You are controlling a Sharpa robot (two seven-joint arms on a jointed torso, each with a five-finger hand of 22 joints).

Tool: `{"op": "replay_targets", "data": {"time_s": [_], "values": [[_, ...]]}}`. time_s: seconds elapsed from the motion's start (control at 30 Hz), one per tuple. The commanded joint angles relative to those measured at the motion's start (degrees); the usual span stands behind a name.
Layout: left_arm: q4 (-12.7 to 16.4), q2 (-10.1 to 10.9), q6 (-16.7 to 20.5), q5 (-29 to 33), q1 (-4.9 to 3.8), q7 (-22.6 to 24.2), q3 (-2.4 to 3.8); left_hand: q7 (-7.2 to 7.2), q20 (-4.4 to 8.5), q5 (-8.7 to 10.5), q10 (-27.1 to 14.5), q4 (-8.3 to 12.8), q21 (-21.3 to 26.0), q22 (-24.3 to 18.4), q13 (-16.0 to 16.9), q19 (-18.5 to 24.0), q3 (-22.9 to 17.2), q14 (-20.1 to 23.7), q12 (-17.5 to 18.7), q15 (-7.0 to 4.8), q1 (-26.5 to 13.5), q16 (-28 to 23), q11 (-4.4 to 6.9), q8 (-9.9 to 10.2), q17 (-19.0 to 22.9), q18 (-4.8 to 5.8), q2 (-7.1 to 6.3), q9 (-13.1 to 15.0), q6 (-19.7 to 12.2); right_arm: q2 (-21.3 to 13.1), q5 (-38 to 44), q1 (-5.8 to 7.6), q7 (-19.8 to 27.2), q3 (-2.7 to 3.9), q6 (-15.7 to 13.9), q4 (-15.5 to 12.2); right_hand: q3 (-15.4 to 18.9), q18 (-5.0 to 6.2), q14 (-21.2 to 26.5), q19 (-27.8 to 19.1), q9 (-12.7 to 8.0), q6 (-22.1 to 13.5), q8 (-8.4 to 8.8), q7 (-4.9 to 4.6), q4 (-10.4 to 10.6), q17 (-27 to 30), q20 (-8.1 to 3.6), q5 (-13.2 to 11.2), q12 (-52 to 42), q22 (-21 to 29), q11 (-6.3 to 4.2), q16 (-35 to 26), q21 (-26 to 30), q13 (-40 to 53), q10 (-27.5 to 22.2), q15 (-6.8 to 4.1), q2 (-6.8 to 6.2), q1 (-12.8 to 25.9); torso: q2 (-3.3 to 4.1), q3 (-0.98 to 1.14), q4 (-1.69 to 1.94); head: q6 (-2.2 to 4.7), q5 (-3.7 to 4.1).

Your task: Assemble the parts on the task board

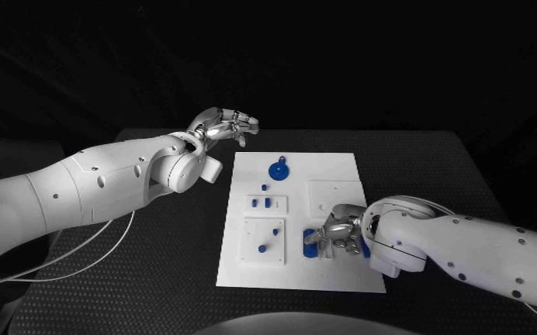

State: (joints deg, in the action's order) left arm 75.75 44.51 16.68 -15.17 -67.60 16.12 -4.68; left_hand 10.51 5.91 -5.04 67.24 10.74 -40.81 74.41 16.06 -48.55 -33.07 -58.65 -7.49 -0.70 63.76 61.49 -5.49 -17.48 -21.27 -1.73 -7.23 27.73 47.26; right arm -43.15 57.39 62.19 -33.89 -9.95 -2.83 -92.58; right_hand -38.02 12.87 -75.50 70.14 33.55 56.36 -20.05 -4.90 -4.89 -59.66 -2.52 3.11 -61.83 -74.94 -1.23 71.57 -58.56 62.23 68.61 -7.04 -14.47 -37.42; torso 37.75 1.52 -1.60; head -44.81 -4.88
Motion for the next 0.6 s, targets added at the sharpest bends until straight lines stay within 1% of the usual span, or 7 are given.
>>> {"op": "replay_targets", "data": {"time_s": [0.03,0.13,0.2,0.27,0.33,0.47,0.6], "values": [[0.2,0.0,-0.6,0.3,-0.06,0.3,0.04,0.01,0.17,-0.15,-0.3,-0.4,0.4,0.1,0.0,-0.1,0.1,0.0,-0.4,0.25,-0.4,-0.3,-0.26,0.2,-0.1,-1.02,0.02,0.1,-0.5,-0.2,1.0,-0.14,0.5,-0.11,0.4,0.0,0.9,2.13,0.3,-0.4,0.1,-0.3,0.32,-0.3,-0.4,0.1,-0.26,-0.3,0.2,-0.2,0.02,-0.3,-0.2,0.1,-0.5,-0.18,0.16,0.7,0.01,0.02,-0.03,0.02,-0.04],[0.2,0.0,-0.7,0.3,-0.06,0.3,0.04,0.01,0.17,-0.15,-0.3,-0.4,0.4,0.1,0.0,-0.1,0.1,0.0,-0.4,0.25,-0.4,-0.3,-0.26,0.2,-0.1,-1.02,0.01,0.1,-0.5,-0.7,1.6,-0.14,1.7,-0.11,1.5,-0.3,1.6,2.13,0.3,-0.5,0.2,-0.3,0.39,-0.28,-0.8,0.1,-0.34,-0.3,0.3,-0.2,0.0,-0.3,-0.1,0.2,-0.5,-0.2,0.42,0.7,-0.01,0.03,-0.02,0.07,-0.03],[0.1,0.0,-0.7,0.3,-0.06,0.3,0.04,0.02,0.18,-0.15,-0.3,-0.4,0.4,0.1,0.0,-0.1,0.1,0.0,-0.4,0.25,-0.4,-0.3,-0.26,0.2,-0.1,-1.02,0.01,0.1,-0.6,-1.0,2.1,-0.14,2.2,-0.1,2.4,-0.6,1.9,2.13,0.3,-0.5,0.3,-0.3,0.43,-0.26,-1.6,0.1,-0.43,-0.3,0.3,-0.2,-0.03,-0.3,-0.1,0.2,-0.5,-0.22,0.47,0.0,-0.01,0.03,-0.02,0.07,-0.03],[0.1,0.0,-0.6,0.3,-0.06,0.3,0.04,0.02,0.18,-0.15,-0.4,-0.4,0.4,0.1,0.0,-0.1,0.1,0.0,-0.4,0.25,-0.4,-0.3,-0.26,0.2,-0.1,-1.02,0.01,0.1,-0.6,-1.4,2.1,-0.14,3.2,-0.1,4.3,-1.0,2.0,2.13,0.3,-0.5,0.5,-0.2,0.46,-0.23,-3.2,0.1,-0.53,-0.3,0.3,-0.2,-0.04,-0.3,-0.2,0.3,-0.4,-0.24,0.48,-1.7,0.0,0.05,-0.01,0.13,-0.05],[0.1,0.0,-0.7,0.3,-0.06,0.3,0.04,0.02,0.18,-0.15,-0.4,-0.4,0.4,0.1,0.0,-0.1,0.1,0.0,-0.4,0.25,-0.4,-0.3,-0.26,0.2,-0.1,-1.03,0.0,0.1,-0.6,-1.6,2.1,-0.14,3.6,-0.1,5.0,-1.4,1.8,2.11,0.3,-0.5,0.7,-0.1,0.47,-0.2,-5.2,0.1,-0.65,-0.3,0.3,-0.2,-0.08,-0.3,-0.3,0.4,-0.3,-0.27,0.37,-4.5,0.0,0.05,-0.05,0.19,-0.06],[0.1,0.0,-0.7,0.3,-0.06,0.3,0.04,0.03,0.18,-0.15,-0.4,-0.4,0.4,0.1,0.0,-0.1,0.1,0.0,-0.4,0.25,-0.5,-0.3,-0.26,0.2,-0.1,-1.03,0.0,0.1,-0.6,-2.0,2.1,-0.15,4.1,-0.1,5.5,-1.9,2.8,2.12,0.2,-0.5,0.9,0.1,0.54,-0.25,-7.3,0.1,-0.38,-0.3,0.5,-0.1,-0.02,-0.3,-0.2,0.5,-0.3,-0.19,0.32,-6.7,0.01,0.04,-0.06,0.23,-0.07],[0.1,0.0,-0.7,0.3,-0.06,0.3,0.04,0.03,0.18,-0.15,-0.4,-0.4,0.4,0.1,0.0,-0.1,0.1,0.0,-0.4,0.25,-0.5,-0.3,-0.26,0.2,-0.1,-1.03,0.0,0.1,-0.6,-2.0,2.1,-0.15,4.1,-0.1,5.4,-2.0,3.9,2.13,0.2,-0.5,1.1,0.5,0.56,-0.17,-8.3,0.2,-0.19,-0.3,0.6,0.0,-0.08,-0.3,-0.2,0.5,-0.1,-0.23,0.59,-7.5,0.0,0.04,-0.07,0.31,-0.05]]}}
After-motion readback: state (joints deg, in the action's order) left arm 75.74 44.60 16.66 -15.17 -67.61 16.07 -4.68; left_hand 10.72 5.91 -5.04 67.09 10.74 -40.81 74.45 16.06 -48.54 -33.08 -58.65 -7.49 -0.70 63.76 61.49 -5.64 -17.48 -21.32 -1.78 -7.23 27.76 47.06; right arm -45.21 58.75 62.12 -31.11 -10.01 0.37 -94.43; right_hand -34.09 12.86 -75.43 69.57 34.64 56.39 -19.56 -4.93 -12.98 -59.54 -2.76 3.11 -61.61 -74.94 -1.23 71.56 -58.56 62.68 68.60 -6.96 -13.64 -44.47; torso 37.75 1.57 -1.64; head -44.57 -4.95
